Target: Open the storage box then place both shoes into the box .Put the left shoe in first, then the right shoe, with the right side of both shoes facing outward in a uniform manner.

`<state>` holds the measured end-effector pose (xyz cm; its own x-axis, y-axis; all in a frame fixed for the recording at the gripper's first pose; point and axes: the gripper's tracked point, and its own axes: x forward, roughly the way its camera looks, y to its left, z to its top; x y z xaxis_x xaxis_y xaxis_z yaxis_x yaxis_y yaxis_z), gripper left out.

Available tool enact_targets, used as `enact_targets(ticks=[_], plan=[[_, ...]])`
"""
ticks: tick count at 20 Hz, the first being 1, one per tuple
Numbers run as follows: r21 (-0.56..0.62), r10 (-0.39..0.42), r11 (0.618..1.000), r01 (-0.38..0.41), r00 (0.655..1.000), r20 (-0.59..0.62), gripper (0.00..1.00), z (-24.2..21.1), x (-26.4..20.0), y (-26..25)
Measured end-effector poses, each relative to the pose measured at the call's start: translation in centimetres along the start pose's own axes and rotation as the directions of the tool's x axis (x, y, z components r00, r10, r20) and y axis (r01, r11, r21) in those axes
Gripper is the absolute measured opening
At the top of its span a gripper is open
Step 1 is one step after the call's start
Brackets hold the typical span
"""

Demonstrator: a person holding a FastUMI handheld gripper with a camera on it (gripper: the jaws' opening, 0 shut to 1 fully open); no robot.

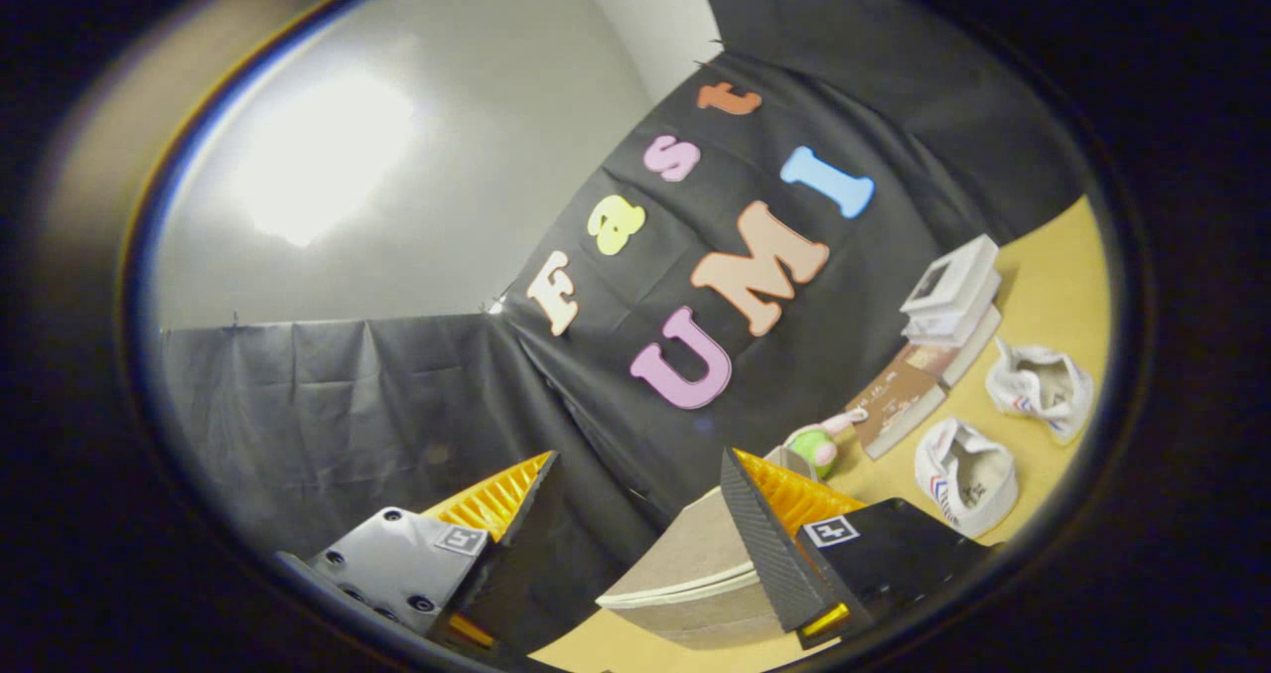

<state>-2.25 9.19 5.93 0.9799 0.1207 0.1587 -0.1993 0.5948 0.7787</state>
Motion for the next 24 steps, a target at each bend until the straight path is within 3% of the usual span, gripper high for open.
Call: enact_targets(ticks=[5,10,16,21,24], plan=[[0.207,-0.158,0.965,0.163,0.987,-0.04,0.98,-2.8,-1.5,-6.1],[0.401,-0.295,0.867,0.295,0.953,-0.064,0.96,-4.4,-2.6,-12.1],[0.56,-0.32,0.753,0.345,0.936,-0.147,0.94,-7.4,-2.0,-12.7],[0.699,-0.318,0.626,0.345,0.932,-0.175,0.84,-7.9,-1.1,-12.6],[0.719,-0.323,0.586,0.375,0.921,-0.217,0.78,-9.0,-0.5,-13.2]])
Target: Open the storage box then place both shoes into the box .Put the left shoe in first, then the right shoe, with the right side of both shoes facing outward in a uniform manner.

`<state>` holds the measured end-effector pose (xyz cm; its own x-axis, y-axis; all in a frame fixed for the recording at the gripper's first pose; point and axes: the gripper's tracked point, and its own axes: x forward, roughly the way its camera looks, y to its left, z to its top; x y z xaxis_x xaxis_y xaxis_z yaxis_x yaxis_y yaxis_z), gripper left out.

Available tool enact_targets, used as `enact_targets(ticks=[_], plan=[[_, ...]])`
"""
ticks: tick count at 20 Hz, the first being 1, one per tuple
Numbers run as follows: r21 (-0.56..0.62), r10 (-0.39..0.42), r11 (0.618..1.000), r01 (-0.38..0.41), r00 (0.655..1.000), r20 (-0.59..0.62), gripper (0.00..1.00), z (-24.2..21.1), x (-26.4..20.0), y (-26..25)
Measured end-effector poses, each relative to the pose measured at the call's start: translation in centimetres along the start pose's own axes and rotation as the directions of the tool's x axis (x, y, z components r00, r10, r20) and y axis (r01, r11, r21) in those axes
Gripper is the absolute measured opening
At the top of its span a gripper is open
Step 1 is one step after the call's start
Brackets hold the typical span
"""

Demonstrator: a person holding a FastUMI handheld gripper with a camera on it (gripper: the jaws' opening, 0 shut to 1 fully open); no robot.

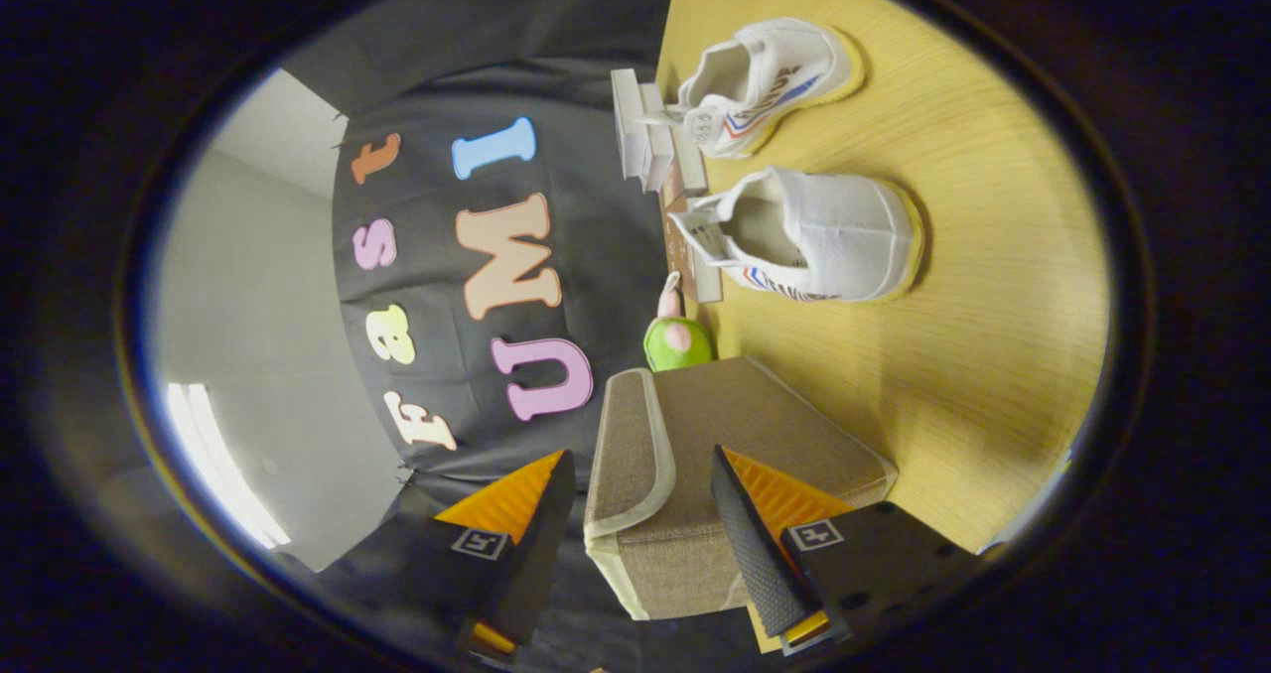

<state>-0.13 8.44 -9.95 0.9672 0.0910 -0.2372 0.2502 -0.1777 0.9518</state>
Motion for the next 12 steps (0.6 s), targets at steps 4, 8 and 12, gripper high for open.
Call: enact_targets(ticks=[4,8,12], plan=[[0.065,0.072,0.995,-0.071,0.997,-0.002,0.7,-0.4,0.0,1.6],[0.06,0.082,0.995,-0.081,0.997,-0.006,0.54,-0.7,1.5,1.7],[0.083,0.118,0.989,-0.12,0.993,0.029,0.18,0.7,1.0,2.7]])
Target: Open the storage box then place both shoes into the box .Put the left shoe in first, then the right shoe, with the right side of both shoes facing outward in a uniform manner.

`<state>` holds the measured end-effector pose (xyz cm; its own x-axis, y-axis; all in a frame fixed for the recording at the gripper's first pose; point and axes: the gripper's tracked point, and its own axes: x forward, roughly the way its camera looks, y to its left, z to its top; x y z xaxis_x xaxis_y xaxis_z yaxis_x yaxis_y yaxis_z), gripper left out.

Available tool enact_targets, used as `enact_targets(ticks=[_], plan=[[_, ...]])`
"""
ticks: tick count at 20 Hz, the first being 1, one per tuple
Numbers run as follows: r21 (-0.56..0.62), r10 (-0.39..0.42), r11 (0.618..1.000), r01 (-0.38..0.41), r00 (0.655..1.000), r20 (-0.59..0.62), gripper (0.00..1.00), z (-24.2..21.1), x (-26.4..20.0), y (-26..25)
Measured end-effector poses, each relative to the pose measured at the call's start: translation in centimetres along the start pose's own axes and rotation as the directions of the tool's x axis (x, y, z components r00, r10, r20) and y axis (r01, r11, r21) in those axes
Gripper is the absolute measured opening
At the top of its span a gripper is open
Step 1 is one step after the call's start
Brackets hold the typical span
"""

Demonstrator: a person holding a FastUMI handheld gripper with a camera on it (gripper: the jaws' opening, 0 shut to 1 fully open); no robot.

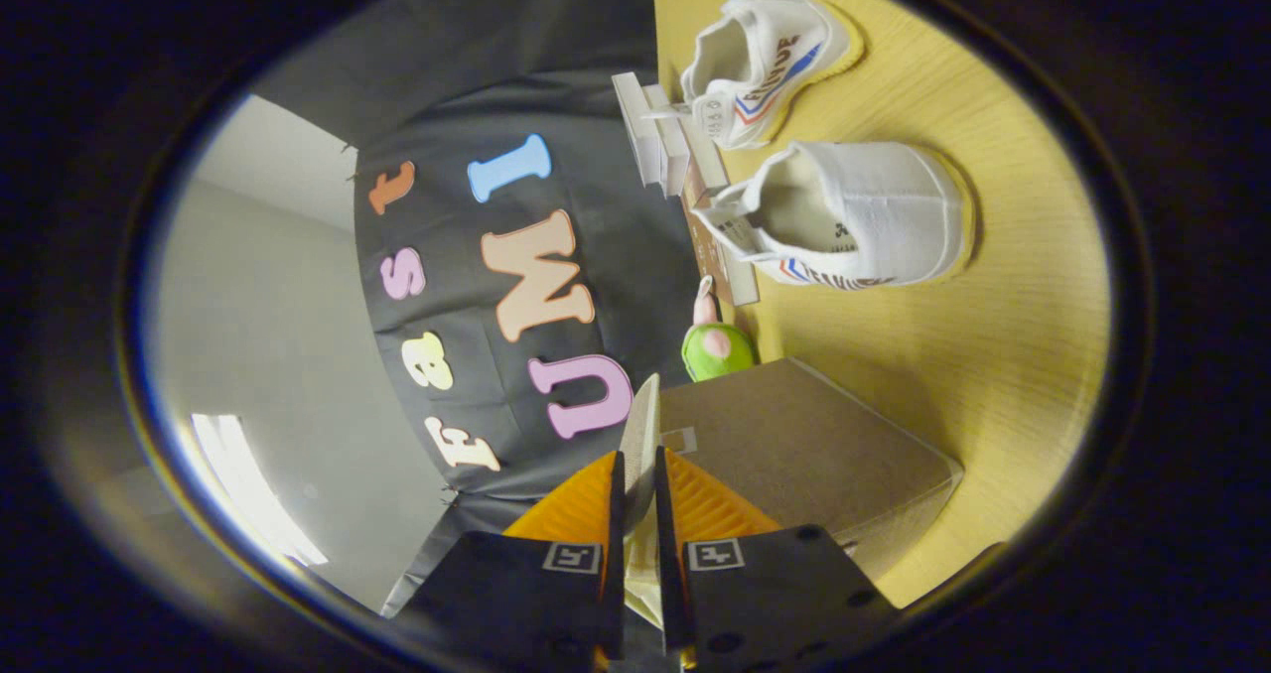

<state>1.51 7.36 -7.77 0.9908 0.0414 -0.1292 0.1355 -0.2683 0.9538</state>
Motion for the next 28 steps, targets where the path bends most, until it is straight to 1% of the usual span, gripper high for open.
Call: enact_targets(ticks=[1,3,4,5,8,11,14,17,19,23,28], plan=[[-0.026,-0.008,1.0,0.009,1.0,0.017,0.13,0.4,0.4,-0.3],[-0.031,0.072,0.997,-0.069,0.995,0.071,0.04,2.1,0.1,2.2],[-0.048,0.06,0.997,-0.058,0.997,0.045,0.04,1.4,0.3,2.4],[-0.065,0.073,0.995,-0.07,0.996,0.051,0.03,1.2,0.6,2.7],[-0.06,0.127,0.99,-0.125,0.991,0.034,0.03,0.5,0.8,5.3],[-0.068,0.204,0.976,-0.205,0.979,-0.016,0.03,-1.7,0.8,8.8],[-0.093,0.25,0.962,-0.257,0.965,-0.083,0.03,-4.9,0.7,11.9],[-0.123,0.276,0.946,-0.3,0.944,-0.179,0.03,-9.5,0.6,14.4],[-0.142,0.279,0.937,-0.319,0.929,-0.244,0.03,-12.8,0.7,15.0],[-0.182,0.262,0.922,-0.342,0.896,-0.358,0.03,-18.9,0.4,14.6],[-0.196,0.2,0.927,-0.319,0.864,-0.463,0.03,-24.0,0.6,11.9]])
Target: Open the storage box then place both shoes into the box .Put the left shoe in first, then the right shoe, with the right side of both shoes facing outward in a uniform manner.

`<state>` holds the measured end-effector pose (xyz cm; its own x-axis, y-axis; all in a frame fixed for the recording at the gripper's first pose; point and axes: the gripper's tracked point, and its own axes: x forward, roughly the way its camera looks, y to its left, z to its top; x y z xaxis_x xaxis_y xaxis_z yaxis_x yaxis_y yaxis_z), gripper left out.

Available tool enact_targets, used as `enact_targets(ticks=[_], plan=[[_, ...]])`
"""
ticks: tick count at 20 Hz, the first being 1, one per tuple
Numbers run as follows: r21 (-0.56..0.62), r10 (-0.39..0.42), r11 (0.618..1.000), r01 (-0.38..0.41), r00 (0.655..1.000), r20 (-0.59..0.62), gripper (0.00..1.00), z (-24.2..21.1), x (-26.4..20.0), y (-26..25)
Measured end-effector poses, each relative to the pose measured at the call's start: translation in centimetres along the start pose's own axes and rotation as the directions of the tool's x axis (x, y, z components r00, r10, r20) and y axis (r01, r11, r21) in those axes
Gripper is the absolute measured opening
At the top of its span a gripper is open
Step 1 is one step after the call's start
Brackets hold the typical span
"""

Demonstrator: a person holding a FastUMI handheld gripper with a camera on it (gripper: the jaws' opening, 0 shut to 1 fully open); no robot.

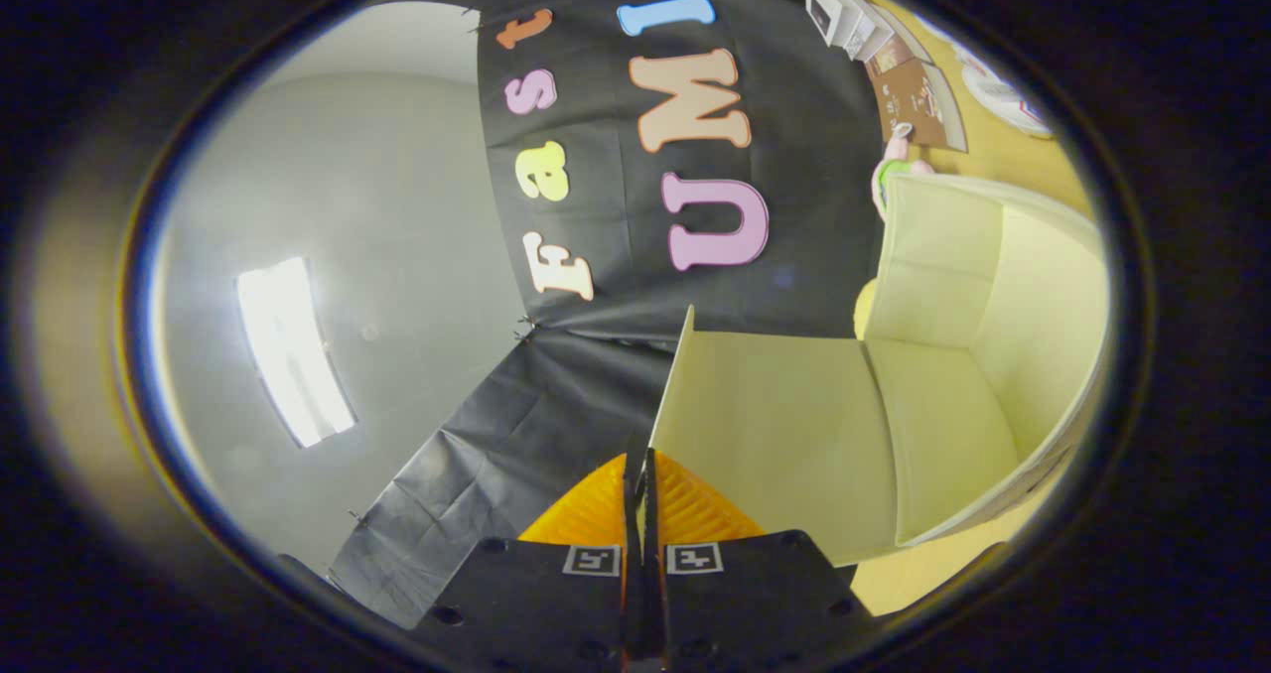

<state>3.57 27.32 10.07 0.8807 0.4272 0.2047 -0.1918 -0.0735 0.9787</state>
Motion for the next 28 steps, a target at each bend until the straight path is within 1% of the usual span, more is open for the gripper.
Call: enact_targets(ticks=[6,9,10,12,13,15,16,17,18,19,20,21,23,25,27,28], plan=[[-0.011,-0.017,1.0,0.016,0.997,-0.081,0.05,-3.3,1.5,-2.5],[-0.039,-0.041,0.999,0.036,0.99,-0.133,0.06,-5.4,2.6,-3.5],[-0.061,-0.066,0.996,0.058,0.986,-0.155,0.06,-6.1,2.8,-4.1],[-0.15,-0.146,0.982,0.119,0.971,-0.187,0.06,-7.5,3.2,-6.4],[-0.176,-0.165,0.976,0.131,0.967,-0.192,0.07,-7.6,2.7,-6.8],[-0.266,-0.227,0.949,0.171,0.953,-0.199,0.25,-7.6,2.1,-8.1],[-0.336,-0.261,0.923,0.187,0.946,-0.191,0.34,-7.0,1.8,-8.7],[-0.396,-0.272,0.9,0.182,0.944,-0.185,0.44,-6.4,1.3,-8.4],[-0.468,-0.291,0.863,0.188,0.943,-0.158,0.53,-5.3,0.9,-8.2],[-0.562,-0.32,0.804,0.194,0.938,-0.134,0.62,-4.1,0.5,-7.8],[-0.644,-0.35,0.736,0.208,0.931,-0.099,0.71,-2.7,-0.1,-7.7],[-0.717,-0.378,0.66,0.224,0.924,-0.059,0.81,-0.8,-0.8,-7.4],[-0.815,-0.409,0.514,0.269,0.911,0.043,0.99,3.0,-2.8,-6.5],[-0.849,-0.405,0.425,0.314,0.905,0.132,0.99,6.4,-4.5,-5.1],[-0.855,-0.414,0.351,0.38,0.883,0.223,0.99,10.4,-6.4,-4.8],[-0.853,-0.414,0.326,0.407,0.873,0.258,0.99,12.3,-7.2,-4.4]])
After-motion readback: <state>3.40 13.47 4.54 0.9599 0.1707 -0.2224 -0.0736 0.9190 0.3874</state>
